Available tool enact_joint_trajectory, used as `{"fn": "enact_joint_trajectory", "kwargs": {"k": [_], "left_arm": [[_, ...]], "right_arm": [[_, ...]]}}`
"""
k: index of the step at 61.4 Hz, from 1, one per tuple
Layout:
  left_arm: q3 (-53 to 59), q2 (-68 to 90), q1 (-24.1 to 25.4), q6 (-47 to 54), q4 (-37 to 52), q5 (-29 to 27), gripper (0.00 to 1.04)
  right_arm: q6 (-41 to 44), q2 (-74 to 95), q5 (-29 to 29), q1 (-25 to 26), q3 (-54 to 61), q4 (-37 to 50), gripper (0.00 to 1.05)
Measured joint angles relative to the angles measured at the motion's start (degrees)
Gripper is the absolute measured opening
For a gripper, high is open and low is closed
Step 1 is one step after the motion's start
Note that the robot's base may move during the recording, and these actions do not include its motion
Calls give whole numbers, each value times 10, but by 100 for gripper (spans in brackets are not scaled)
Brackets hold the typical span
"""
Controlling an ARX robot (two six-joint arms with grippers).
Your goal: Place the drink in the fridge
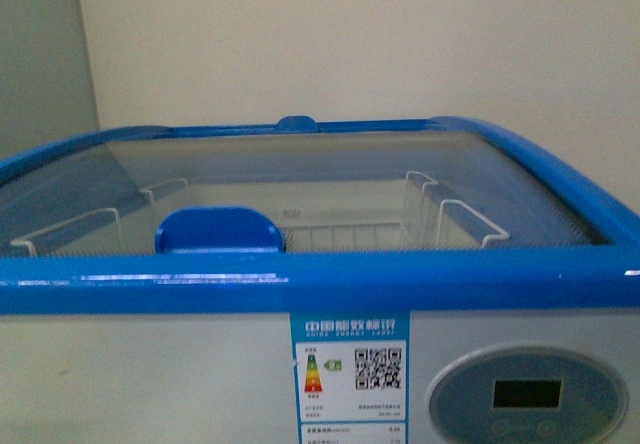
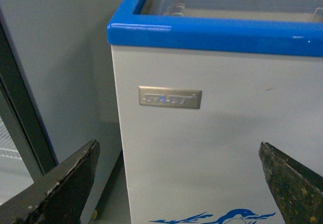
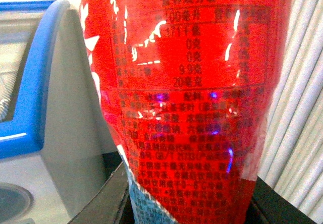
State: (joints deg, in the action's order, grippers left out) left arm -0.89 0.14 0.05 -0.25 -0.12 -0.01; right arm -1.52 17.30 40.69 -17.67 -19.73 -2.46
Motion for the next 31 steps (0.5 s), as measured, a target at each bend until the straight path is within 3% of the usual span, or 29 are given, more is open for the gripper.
{"fn": "enact_joint_trajectory", "kwargs": {"k": [31], "left_arm": [[0,0,0,0,0,0,97]], "right_arm": [[0,0,0,0,0,0,37]]}}
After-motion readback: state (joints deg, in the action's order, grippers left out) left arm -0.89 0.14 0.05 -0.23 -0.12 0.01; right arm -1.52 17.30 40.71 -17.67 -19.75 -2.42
